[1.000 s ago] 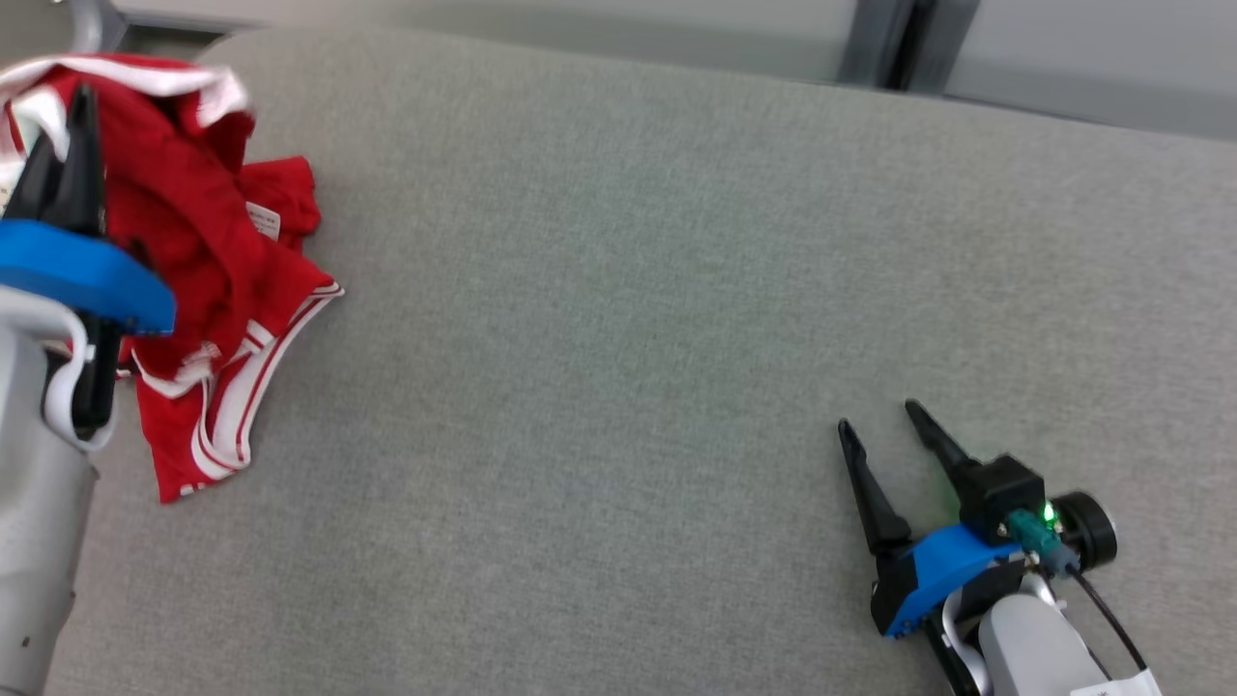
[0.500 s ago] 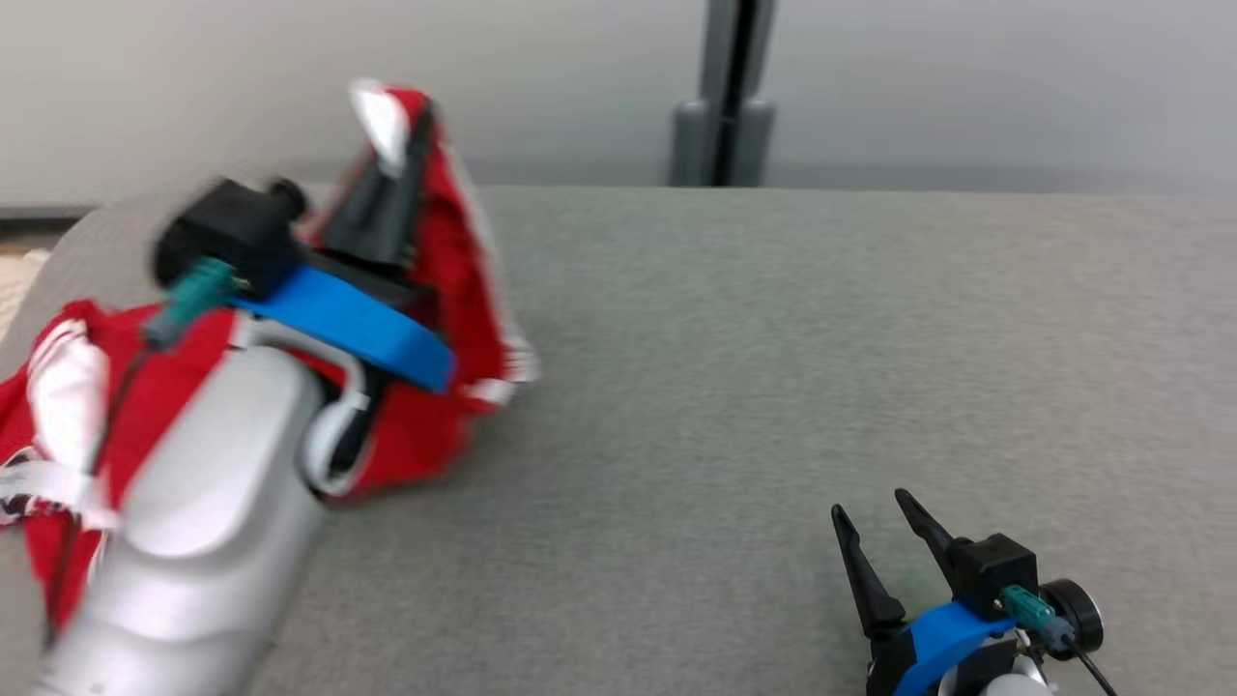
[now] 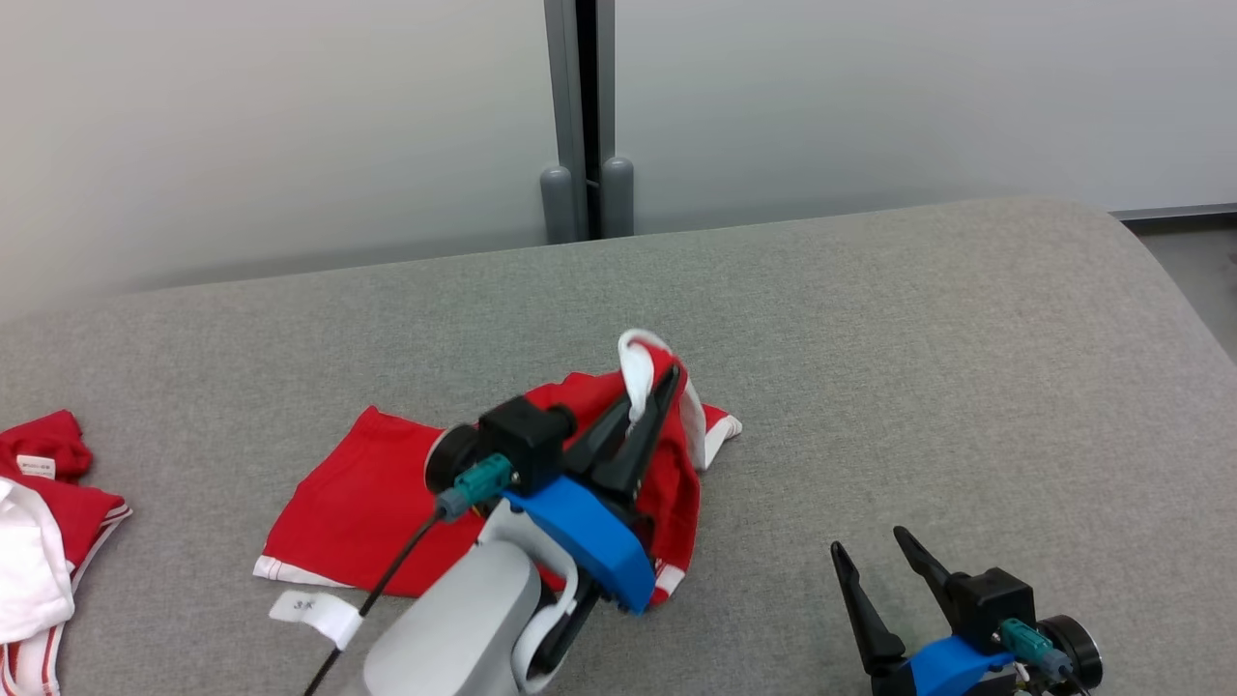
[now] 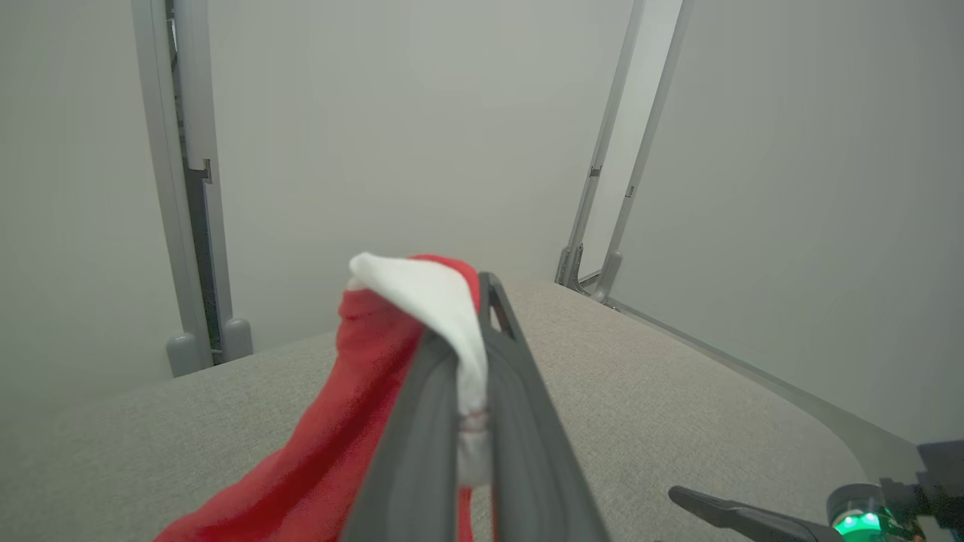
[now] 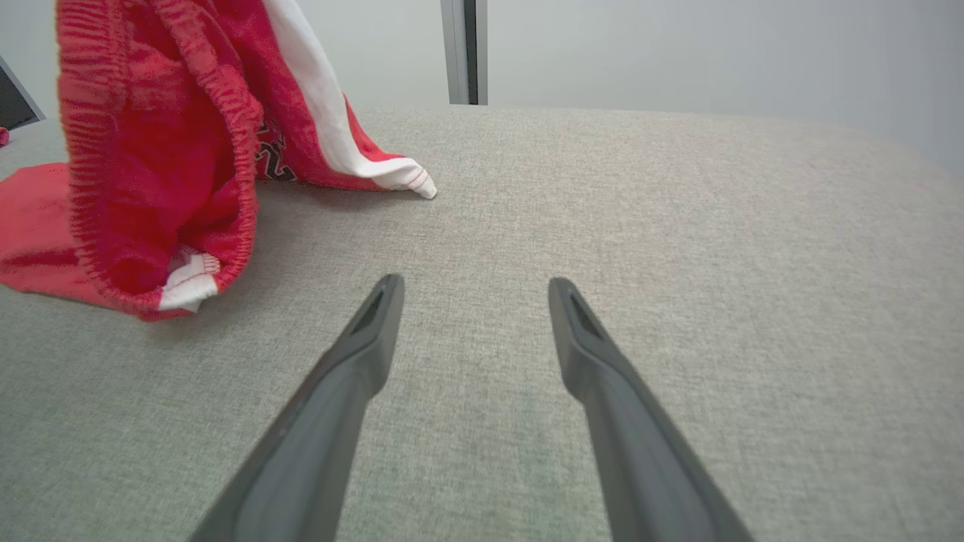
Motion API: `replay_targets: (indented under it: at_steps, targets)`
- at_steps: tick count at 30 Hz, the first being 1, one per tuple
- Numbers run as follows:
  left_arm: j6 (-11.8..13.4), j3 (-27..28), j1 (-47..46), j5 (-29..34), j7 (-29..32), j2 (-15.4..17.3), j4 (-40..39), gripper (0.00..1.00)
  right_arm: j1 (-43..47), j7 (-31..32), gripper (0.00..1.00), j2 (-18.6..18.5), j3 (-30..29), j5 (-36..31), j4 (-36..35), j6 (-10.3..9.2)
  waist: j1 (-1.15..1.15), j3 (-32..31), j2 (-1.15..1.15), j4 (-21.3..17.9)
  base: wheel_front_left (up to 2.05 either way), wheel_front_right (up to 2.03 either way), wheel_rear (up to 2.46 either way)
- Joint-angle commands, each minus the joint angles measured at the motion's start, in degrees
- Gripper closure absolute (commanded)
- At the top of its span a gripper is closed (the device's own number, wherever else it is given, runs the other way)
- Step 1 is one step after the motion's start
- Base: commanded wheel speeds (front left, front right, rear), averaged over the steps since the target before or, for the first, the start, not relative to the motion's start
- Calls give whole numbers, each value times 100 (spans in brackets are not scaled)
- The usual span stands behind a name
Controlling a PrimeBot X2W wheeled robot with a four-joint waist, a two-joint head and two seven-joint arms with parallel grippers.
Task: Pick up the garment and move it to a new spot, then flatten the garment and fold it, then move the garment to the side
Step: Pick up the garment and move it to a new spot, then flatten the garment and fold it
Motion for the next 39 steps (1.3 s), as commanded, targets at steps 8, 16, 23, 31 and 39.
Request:
replay_targets:
  at_steps: [8, 16, 23, 31, 39]
  targets:
    - [17, 417, 844, 222, -20, 64, 391, 0, 136, -4, 0, -3, -96, 39, -46, -2, 1, -93, 0, 204, 0, 0, 0]
    - [225, 1758, 1878, 776, -20, 219, 241, 0, 257, -5, 0, -5, -240, 73, -180, -2, 1, -265, 0, 516, 0, 0, 0]
    - [228, 2827, 2717, 1376, -20, 83, -130, 0, 426, -4, 0, -4, -308, 134, -249, -2, 1, -401, 0, 682, 0, 0, 0]
    - [109, 3492, 3248, 1985, -20, -143, -405, 0, 532, -4, 0, -5, -290, 197, -227, -2, 1, -445, 0, 781, 0, 0, 0]
    - [31, 3654, 3211, 2206, -20, -232, -369, 0, 411, -4, 0, -5, -145, 234, -234, -2, 1, -414, 0, 815, 0, 0, 0]
